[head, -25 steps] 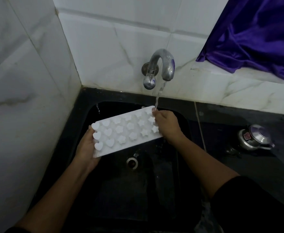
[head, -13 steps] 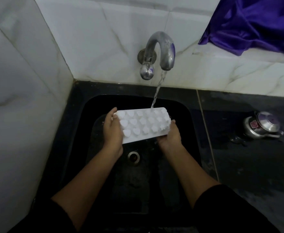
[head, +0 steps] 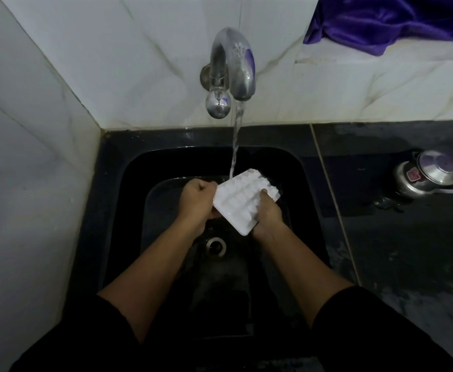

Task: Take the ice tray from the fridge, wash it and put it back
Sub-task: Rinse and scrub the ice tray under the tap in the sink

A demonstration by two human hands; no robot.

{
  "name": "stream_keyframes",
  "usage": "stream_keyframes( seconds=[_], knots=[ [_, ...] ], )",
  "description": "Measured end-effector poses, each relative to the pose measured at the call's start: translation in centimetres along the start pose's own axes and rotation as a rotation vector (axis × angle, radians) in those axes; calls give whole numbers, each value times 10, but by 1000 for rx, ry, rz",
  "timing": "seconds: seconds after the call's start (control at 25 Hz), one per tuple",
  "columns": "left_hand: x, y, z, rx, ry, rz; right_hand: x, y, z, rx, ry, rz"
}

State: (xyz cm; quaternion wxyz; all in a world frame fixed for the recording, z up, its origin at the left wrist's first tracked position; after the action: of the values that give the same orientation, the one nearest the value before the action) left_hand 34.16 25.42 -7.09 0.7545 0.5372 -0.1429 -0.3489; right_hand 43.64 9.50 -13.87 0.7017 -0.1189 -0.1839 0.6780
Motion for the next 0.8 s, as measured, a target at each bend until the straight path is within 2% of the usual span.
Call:
stream_keyframes(
  seconds=[0.08, 0.16, 0.32, 0.56, 0.68, 0.8],
  knots=[
    [4, -6, 4, -57, -121, 3, -3, -3, -12, -1, -35, 91],
    [5, -11, 9, -69, -158, -41, -7, -4, -17, 0, -58, 97],
    [13, -21, 9, -76, -223, -169, -16, -20, -1, -170, -34, 183],
    [20, -8, 11, 167, -247, -327, -17, -32, 24, -298, -184, 260],
    [28, -16, 32, 259, -279, -204, -17, -50, 28, -359, -182, 260],
    [30, -20, 43, 287, -365, 5, -16, -60, 36, -485, -104, 328]
  ],
)
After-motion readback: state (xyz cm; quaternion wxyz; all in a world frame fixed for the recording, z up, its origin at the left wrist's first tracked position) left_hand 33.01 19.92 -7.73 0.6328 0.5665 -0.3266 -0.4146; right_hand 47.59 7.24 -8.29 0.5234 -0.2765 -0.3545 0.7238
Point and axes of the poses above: each hand's wrist, its own z-axis away from the middle knuckle, its own x-axis out of the palm, y = z × x, the point moved 8 cm from there along -z, towards the middle knuckle, and after that the axes turned 11 degrees about x, right-handed, at the moved point
